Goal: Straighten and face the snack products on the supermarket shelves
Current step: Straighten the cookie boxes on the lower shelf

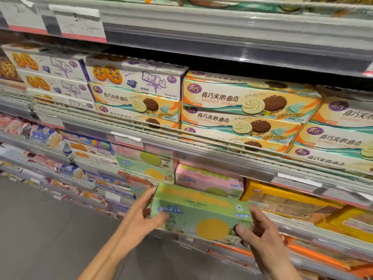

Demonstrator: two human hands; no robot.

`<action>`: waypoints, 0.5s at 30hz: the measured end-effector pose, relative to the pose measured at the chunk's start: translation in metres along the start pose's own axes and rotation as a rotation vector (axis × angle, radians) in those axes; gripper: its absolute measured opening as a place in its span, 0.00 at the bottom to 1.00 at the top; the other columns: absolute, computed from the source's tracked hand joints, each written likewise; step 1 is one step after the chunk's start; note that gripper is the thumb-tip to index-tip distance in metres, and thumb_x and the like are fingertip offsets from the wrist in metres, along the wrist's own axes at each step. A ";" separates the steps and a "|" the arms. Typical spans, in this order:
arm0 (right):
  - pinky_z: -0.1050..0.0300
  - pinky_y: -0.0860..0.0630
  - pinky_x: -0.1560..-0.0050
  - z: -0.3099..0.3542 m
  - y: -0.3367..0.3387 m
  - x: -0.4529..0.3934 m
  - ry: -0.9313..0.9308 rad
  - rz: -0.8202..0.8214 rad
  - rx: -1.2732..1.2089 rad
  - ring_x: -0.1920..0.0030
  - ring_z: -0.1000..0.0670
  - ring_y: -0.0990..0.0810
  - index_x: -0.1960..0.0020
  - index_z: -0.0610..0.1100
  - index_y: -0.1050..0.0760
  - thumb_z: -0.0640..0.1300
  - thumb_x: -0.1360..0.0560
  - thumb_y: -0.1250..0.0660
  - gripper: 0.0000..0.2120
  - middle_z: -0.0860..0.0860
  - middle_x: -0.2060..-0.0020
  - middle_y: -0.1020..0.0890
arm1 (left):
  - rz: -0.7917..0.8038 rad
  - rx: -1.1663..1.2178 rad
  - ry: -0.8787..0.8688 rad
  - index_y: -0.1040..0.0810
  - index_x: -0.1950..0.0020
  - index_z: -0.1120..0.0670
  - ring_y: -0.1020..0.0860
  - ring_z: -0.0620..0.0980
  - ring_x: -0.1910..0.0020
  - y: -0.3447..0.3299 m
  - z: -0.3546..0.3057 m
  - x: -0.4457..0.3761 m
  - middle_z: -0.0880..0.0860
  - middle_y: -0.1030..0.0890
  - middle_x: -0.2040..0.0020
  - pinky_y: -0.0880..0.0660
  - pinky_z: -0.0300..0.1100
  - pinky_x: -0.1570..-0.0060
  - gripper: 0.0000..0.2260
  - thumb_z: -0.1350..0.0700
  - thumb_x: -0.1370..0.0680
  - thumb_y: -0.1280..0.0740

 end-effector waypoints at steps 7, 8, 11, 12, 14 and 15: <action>0.65 0.24 0.60 -0.022 -0.070 -0.023 -0.049 0.045 0.165 0.65 0.54 0.19 0.41 0.47 0.20 0.36 0.31 0.20 0.21 0.51 0.68 0.17 | -0.039 0.109 0.042 0.20 0.41 0.39 0.16 0.43 0.47 0.066 0.032 -0.011 0.41 0.14 0.50 0.21 0.35 0.55 0.21 0.60 0.27 0.23; 0.63 0.25 0.54 -0.026 -0.079 -0.028 -0.046 0.037 0.211 0.62 0.52 0.18 0.41 0.50 0.19 0.45 0.35 0.16 0.24 0.50 0.67 0.18 | -0.062 0.180 0.071 0.23 0.41 0.41 0.16 0.39 0.51 0.077 0.035 -0.016 0.37 0.14 0.54 0.23 0.31 0.59 0.21 0.60 0.27 0.22; 0.60 0.26 0.41 -0.029 -0.108 -0.040 -0.031 -0.010 0.336 0.47 0.55 0.16 0.40 0.55 0.18 0.56 0.38 0.16 0.28 0.37 0.59 0.19 | -0.065 0.228 0.044 0.24 0.37 0.48 0.16 0.46 0.46 0.117 0.050 -0.034 0.44 0.13 0.49 0.22 0.37 0.51 0.42 0.34 0.46 0.16; 0.62 0.25 0.45 -0.028 -0.119 -0.045 -0.012 -0.026 0.340 0.51 0.55 0.17 0.41 0.54 0.17 0.58 0.39 0.17 0.28 0.37 0.59 0.20 | -0.059 0.239 0.036 0.23 0.36 0.47 0.16 0.50 0.43 0.132 0.052 -0.038 0.47 0.13 0.46 0.22 0.41 0.48 0.43 0.32 0.47 0.18; 0.64 0.23 0.55 -0.025 -0.139 -0.056 0.014 -0.065 0.279 0.56 0.52 0.20 0.42 0.47 0.16 0.54 0.35 0.18 0.24 0.42 0.55 0.17 | -0.058 0.279 0.000 0.19 0.40 0.41 0.16 0.48 0.45 0.158 0.059 -0.044 0.46 0.14 0.46 0.21 0.38 0.50 0.29 0.42 0.40 0.18; 0.64 0.23 0.57 -0.023 -0.146 -0.061 0.036 -0.100 0.262 0.56 0.52 0.20 0.42 0.44 0.17 0.48 0.30 0.20 0.19 0.43 0.51 0.14 | -0.037 0.284 -0.029 0.18 0.41 0.36 0.16 0.47 0.45 0.169 0.061 -0.047 0.46 0.14 0.45 0.21 0.36 0.50 0.24 0.47 0.36 0.21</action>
Point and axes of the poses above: each hand's wrist, its own x-axis away from the middle knuckle, its own y-axis out of the back of the hand, z = x × y, the point moved 5 cm from there along -x, towards the middle knuckle
